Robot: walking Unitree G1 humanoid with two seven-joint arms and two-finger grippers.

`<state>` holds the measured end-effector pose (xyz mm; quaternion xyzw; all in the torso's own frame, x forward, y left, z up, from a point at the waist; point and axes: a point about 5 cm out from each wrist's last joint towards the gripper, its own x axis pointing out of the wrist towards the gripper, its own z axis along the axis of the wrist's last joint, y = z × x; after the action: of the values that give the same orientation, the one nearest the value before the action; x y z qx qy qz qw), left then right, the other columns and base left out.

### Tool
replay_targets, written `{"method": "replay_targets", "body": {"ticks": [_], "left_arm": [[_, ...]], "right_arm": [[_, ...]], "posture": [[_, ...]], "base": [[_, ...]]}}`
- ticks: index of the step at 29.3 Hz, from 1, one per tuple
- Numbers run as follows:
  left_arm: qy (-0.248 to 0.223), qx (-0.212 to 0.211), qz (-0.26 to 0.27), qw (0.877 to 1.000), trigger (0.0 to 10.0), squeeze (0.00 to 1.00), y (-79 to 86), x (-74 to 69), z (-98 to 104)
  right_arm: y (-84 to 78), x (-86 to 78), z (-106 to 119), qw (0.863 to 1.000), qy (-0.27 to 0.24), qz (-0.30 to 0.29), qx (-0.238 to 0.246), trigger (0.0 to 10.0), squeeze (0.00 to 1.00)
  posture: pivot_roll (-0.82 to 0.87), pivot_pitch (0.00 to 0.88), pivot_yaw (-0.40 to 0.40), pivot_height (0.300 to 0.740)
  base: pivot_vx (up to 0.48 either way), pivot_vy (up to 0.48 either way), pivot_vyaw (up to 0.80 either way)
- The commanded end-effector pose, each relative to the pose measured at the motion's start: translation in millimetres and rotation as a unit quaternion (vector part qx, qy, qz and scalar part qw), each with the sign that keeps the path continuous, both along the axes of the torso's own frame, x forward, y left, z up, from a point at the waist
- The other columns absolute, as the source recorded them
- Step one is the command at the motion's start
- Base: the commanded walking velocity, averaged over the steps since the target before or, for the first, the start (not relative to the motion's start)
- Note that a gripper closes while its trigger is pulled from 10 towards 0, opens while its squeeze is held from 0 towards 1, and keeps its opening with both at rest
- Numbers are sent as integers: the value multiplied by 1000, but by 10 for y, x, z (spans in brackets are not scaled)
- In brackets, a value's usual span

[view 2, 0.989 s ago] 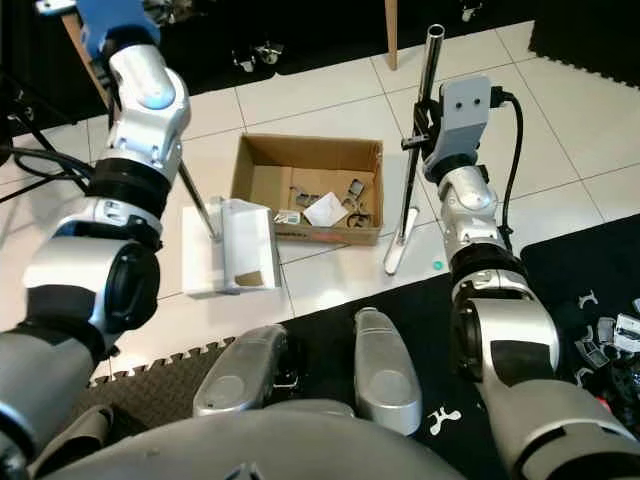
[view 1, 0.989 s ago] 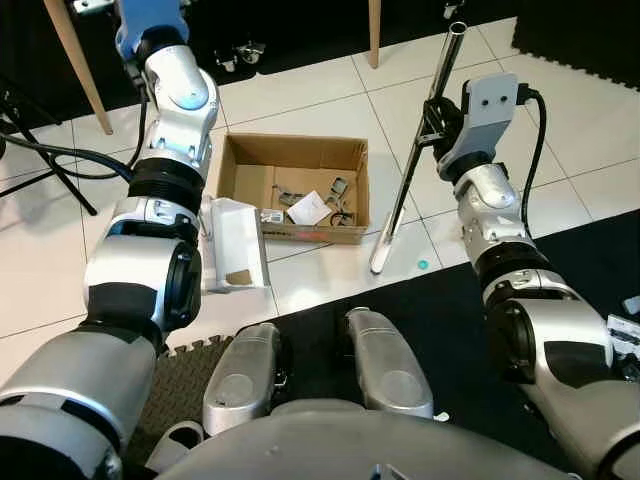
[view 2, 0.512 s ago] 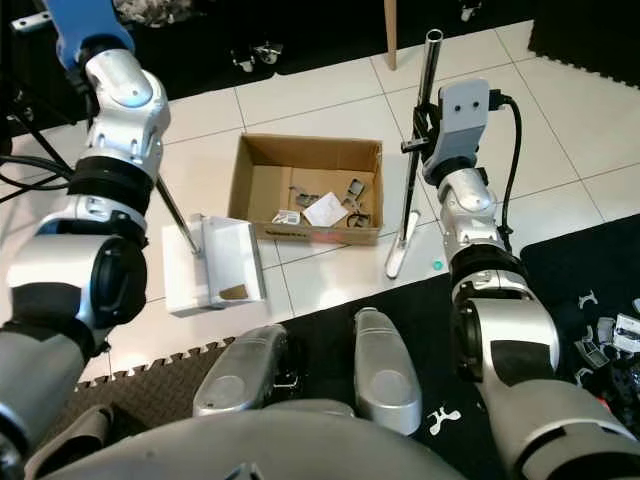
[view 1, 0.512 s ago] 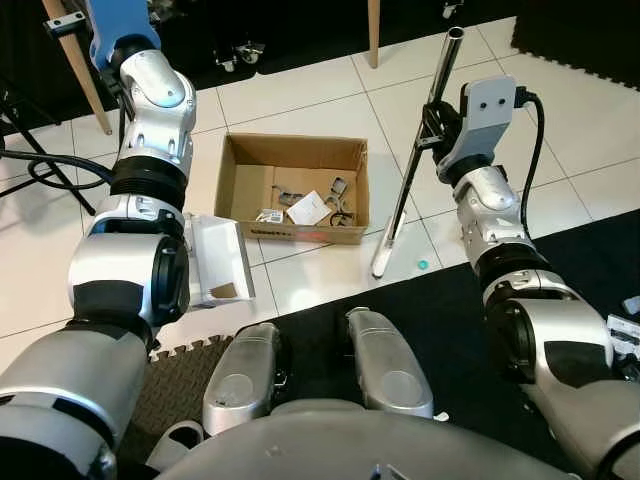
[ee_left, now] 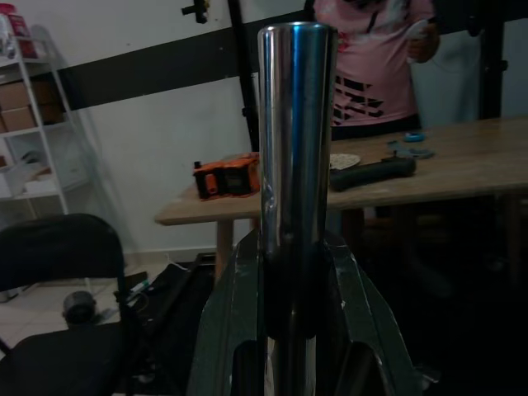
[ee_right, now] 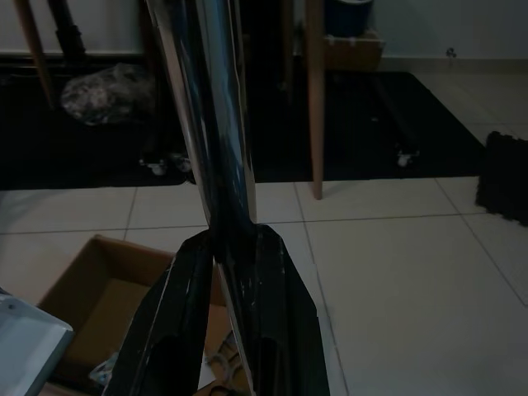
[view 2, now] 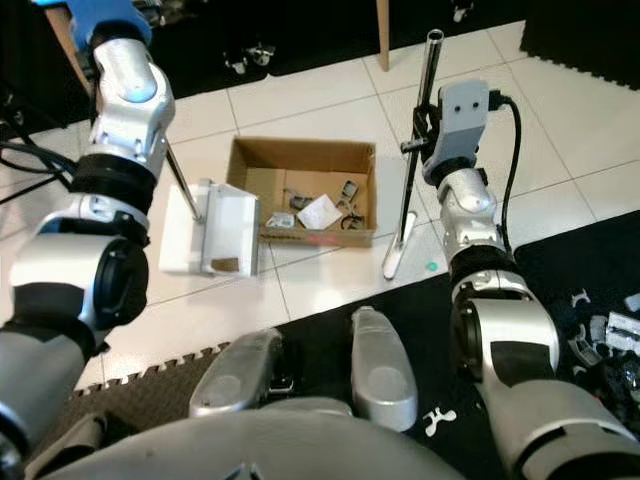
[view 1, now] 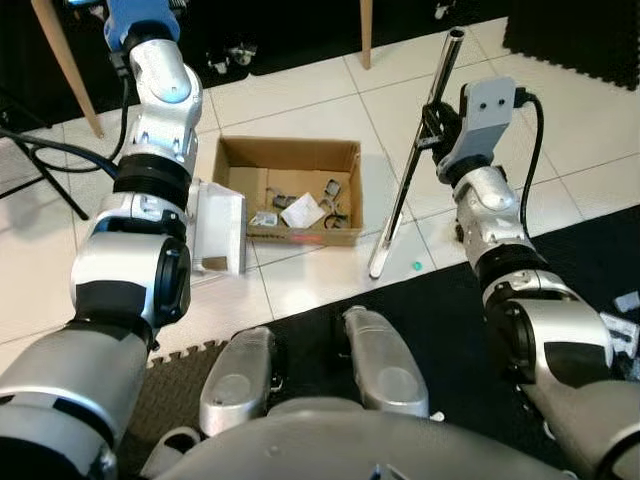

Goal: Sweep floor

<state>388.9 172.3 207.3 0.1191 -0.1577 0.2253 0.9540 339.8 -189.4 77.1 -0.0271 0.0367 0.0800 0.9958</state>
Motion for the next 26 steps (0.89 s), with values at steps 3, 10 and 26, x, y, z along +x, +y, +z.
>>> {"method": "replay_targets", "body": {"ticks": [3, 10, 26], "left_arm": [[-33, 13, -16, 999, 10000, 0, -65, 22, 185], [-32, 16, -10, 999, 10000, 0, -48, 20, 187], [-29, 20, -1, 999, 10000, 0, -27, 20, 182]], "right_arm": [[-10, 25, 62, 1000, -17, 1, -4, 10000, 0], [-7, 20, 57, 1000, -17, 0, -3, 10000, 0], [-12, 19, 56, 1000, -17, 0, -3, 10000, 0]], "posture": [[-15, 71, -8, 740], [-16, 72, -6, 740], [-16, 72, -8, 740]], "base": [[480, 0, 0], [407, 0, 0], [21, 0, 0]]}}
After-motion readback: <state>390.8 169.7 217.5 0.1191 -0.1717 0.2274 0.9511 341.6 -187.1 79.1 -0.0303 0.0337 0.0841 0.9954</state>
